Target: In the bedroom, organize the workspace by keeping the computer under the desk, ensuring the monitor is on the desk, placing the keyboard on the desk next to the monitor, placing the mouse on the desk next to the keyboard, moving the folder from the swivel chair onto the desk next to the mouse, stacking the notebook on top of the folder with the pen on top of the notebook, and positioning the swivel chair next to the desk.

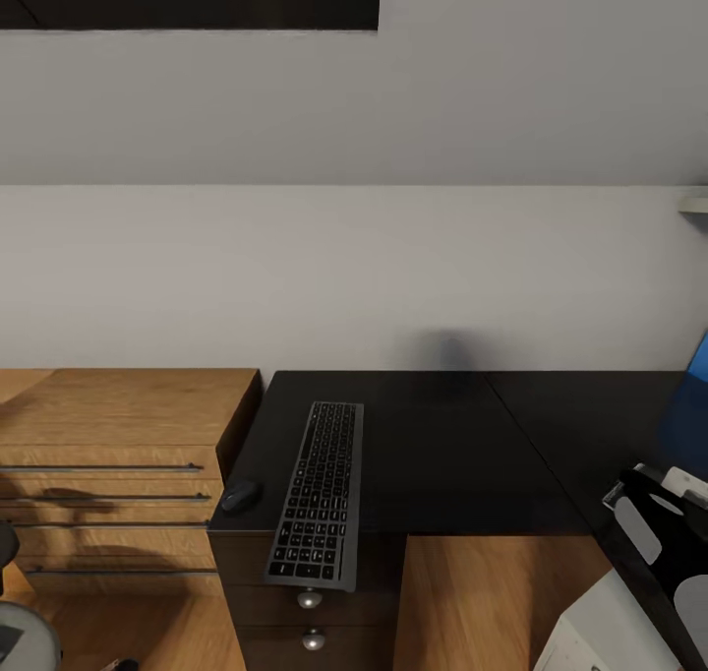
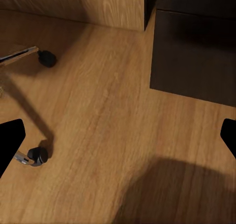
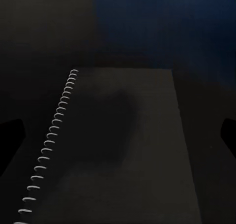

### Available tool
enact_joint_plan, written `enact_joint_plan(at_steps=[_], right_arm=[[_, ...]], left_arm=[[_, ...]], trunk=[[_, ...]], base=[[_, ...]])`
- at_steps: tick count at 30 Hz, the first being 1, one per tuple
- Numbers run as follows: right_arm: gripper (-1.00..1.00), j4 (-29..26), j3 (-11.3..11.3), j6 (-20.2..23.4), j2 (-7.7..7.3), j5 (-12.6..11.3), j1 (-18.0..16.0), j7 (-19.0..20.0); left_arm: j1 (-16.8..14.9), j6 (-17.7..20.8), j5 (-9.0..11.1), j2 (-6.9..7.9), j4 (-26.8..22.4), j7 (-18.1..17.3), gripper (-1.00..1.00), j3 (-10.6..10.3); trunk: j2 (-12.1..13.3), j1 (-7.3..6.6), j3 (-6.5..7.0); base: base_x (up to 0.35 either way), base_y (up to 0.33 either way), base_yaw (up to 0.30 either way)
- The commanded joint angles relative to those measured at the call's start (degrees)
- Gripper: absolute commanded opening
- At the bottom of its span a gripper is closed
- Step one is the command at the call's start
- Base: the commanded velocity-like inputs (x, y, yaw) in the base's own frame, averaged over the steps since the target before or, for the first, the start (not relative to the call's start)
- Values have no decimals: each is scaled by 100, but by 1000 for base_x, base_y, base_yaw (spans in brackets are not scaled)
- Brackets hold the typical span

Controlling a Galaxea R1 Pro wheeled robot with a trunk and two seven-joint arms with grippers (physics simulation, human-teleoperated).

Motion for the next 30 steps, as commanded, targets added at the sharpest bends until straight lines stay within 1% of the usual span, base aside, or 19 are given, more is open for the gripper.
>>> enact_joint_plan(at_steps=[1, 3, 8, 14, 18, 22, 30], right_arm=[[100, -115, 2, -4, 11, -58, 2, -18], [100, -201, 1, -4, 36, -58, 6, -20], [100, -491, 0, 6, 162, -40, 21, -34], [100, -576, -1, 10, 222, -33, 26, -42], [100, -589, -1, 10, 236, -30, 27, -44], [100, -596, -1, 5, 242, -26, 28, -44], [100, -571, -2, 8, 237, -32, 28, -40]], left_arm=[[-2, -48, 57, 4, 110, 40, 100, -60], [-2, -52, 55, 6, 140, 40, 100, -66], [-2, -61, 48, 4, 182, 39, 100, -68], [-2, -60, 49, 6, 191, 38, 100, -71], [-2, -57, 51, 7, 195, 38, 100, -73], [-2, -52, 53, 2, 221, 40, 100, -77], [-2, -60, 52, 0, 297, 40, 100, -80]], trunk=[[-3, 0, -5], [-3, 0, -5], [-3, 0, -5], [-3, 0, -5], [-3, 0, -5], [-3, 0, -5], [-3, 0, -5]], base=[[0, 0, 0], [0, 0, 0], [31, -31, 0], [154, -164, 0], [162, -207, 0], [54, -149, 0], [10, -43, 0]])
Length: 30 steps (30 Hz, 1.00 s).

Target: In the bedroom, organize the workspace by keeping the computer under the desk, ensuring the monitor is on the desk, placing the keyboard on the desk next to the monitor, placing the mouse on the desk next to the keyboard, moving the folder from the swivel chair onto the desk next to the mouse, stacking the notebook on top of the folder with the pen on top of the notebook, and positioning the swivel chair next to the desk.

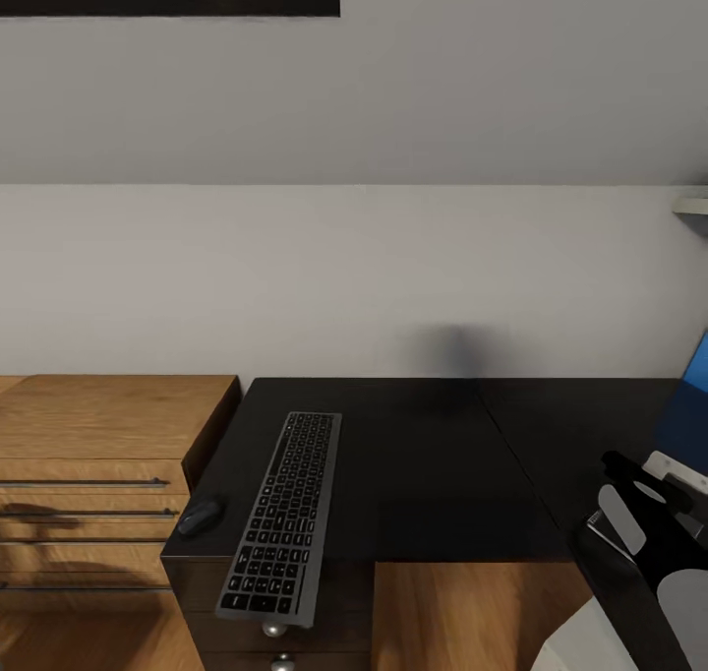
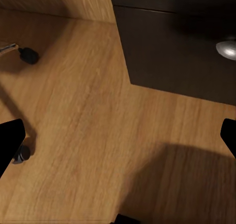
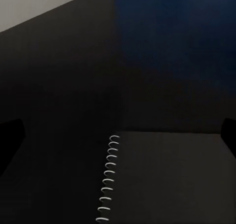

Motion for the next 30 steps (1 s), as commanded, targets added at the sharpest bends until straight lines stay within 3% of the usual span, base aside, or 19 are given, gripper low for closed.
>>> enact_joint_plan(at_steps=[1, 20, 30], right_arm=[[100, -6, 8, -4, -4, -48, -2, -18], [100, 26, 5, -10, -33, -51, -2, 15], [100, 551, -13, -14, -69, -71, -7, 36]], left_arm=[[-2, -25, 60, 9, -7, 41, 100, -47], [-2, -34, 52, 15, -6, 41, 100, -42], [-2, -34, 51, 10, -6, 41, 100, -41]], trunk=[[-3, 0, -5], [-3, 0, -5], [-3, 0, -5]], base=[[0, -2, 0], [83, -88, 0], [7, -7, 0]])
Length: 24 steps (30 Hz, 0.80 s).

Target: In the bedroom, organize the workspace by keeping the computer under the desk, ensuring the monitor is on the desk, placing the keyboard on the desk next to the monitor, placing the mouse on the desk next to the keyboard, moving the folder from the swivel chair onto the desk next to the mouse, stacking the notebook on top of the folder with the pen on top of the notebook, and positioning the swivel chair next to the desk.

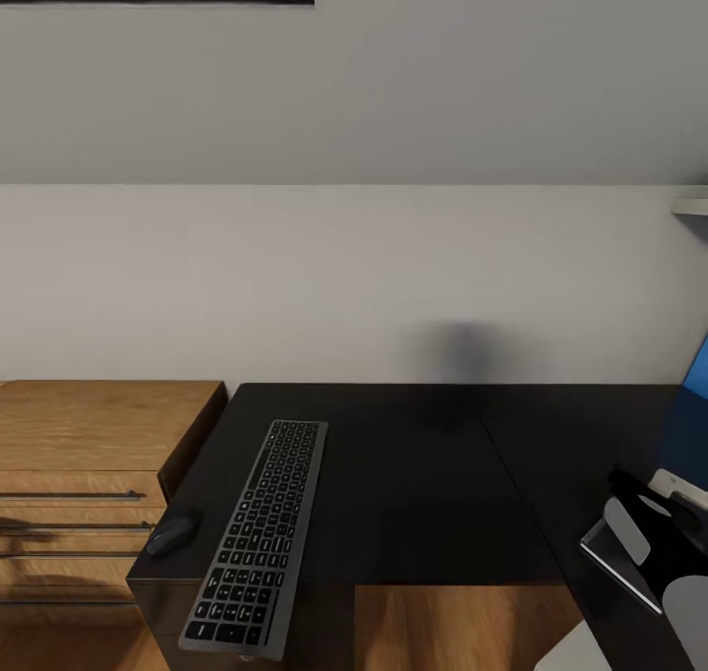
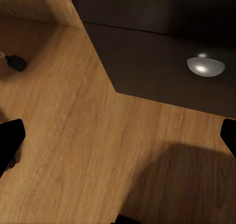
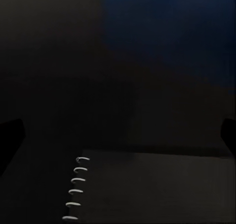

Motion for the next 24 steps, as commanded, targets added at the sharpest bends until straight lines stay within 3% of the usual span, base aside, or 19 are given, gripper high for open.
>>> enact_joint_plan(at_steps=[1, 9, 12, 24], right_arm=[[100, 25, 7, -7, -11, -53, -2, -16], [100, 163, 5, -7, -112, -75, -11, 82], [100, 420, -2, -7, -181, -83, -20, 280], [100, 691, -5, -1, -226, -80, -31, 506]], left_arm=[[-2, -25, 61, 9, -8, 41, 100, -46], [-2, -25, 61, 9, -8, 49, 100, -39], [-2, -25, 61, 8, -8, 50, 100, -38], [-2, -22, 61, 8, -8, 43, 100, -53]], trunk=[[-3, 0, -5], [-3, 0, -5], [-3, 0, -5], [-3, 0, -5]], base=[[2, -2, 0], [0, 0, 0], [0, 0, 0], [0, 0, 0]])
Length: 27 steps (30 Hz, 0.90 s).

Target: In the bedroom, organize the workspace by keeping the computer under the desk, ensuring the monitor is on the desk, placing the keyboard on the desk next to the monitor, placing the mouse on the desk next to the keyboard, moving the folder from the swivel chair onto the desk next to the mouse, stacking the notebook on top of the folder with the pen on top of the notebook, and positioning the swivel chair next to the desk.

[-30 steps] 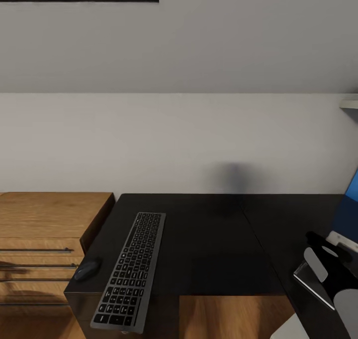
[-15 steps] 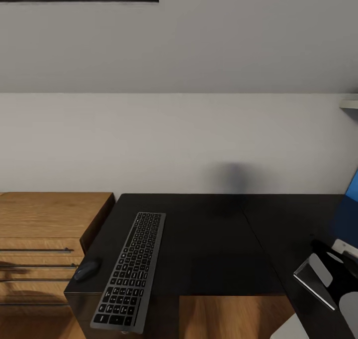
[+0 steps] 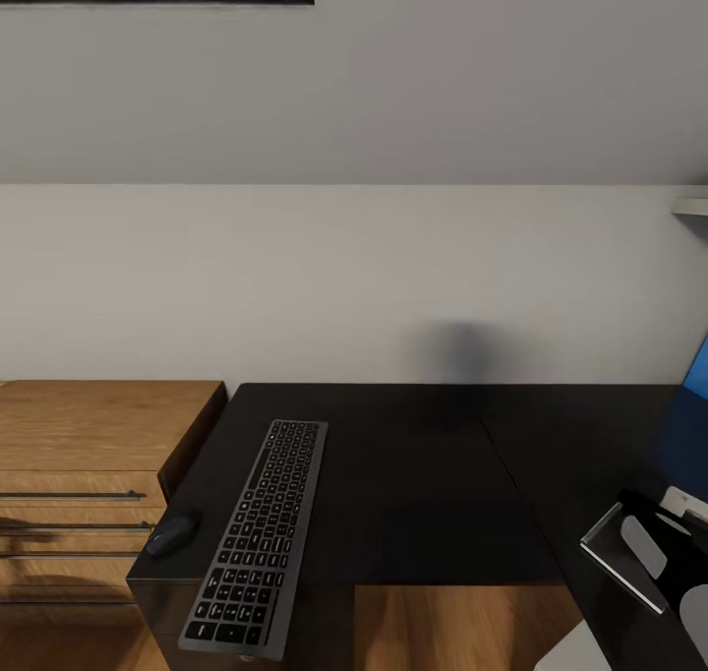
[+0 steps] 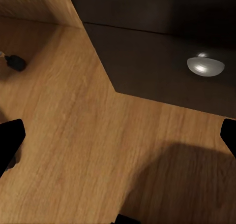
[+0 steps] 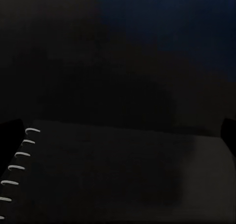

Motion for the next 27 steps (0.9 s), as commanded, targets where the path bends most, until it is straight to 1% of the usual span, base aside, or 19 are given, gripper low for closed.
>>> enact_joint_plan(at_steps=[1, 8, 16, 20, 24, 26, 27], right_arm=[[100, -9, 7, -1, -1, -55, -1, -18], [100, -221, 14, -7, 42, -48, -1, -61], [100, -300, 16, -10, 91, -48, -1, -69], [100, -311, 14, -4, 101, -52, -1, -66], [100, -316, 13, -8, 103, -49, -1, -66], [100, -322, 10, -9, 100, -48, -1, -64], [100, -323, 9, -9, 99, -47, -1, -64]], left_arm=[[-2, -25, 61, 9, -8, 40, 100, -47], [-2, -27, 61, 16, -8, 39, 100, -43], [-2, -68, 61, 25, -8, 38, 100, -18], [-2, -331, 65, 33, 92, 33, 100, -14], [-2, -731, 19, 34, 440, 29, 100, -32], [-2, -1182, -54, 40, 620, 29, 100, -62], [-2, -1291, -73, 41, 649, 28, 100, -68]], trunk=[[-3, 0, -5], [-3, 0, -5], [-3, 0, -5], [-3, 0, -5], [-3, 0, -5], [-3, 0, -5], [-3, 0, -5]], base=[[0, 0, 0], [0, 0, 0], [0, 0, 0], [0, 0, 0], [0, 0, 0], [0, 0, 0], [0, 0, 0]])
